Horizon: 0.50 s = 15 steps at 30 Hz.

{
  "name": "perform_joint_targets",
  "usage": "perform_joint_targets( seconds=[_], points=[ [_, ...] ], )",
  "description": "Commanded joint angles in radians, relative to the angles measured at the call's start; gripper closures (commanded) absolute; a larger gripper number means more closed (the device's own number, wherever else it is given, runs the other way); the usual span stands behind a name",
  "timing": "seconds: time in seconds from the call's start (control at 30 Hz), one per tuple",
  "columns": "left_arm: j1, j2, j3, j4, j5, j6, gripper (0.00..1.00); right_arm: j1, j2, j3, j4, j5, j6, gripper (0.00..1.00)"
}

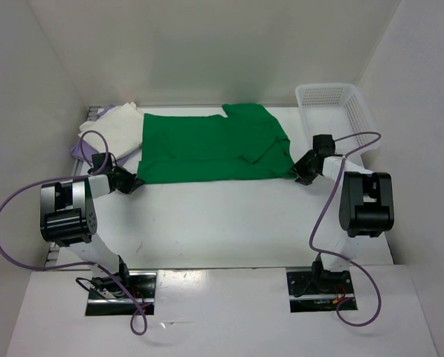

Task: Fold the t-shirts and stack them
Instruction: Fold the flattened tshirt in 1/3 of the way

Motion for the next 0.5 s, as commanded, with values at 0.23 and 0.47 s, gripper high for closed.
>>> perform_joint_targets(
  seconds=[0.23,0.47],
  points=[
    [0.005,0.004,0.025,-0.033,-0.032,0.032,1.00,-0.002,0.057,-0.030,0.151,0.121,0.129,0.69],
    [0.005,-0.044,0.006,-0.064,-0.061,0.063,1.00,-0.002,-0.015,-0.026,0.053,0.131,0.115,1.00]
  ],
)
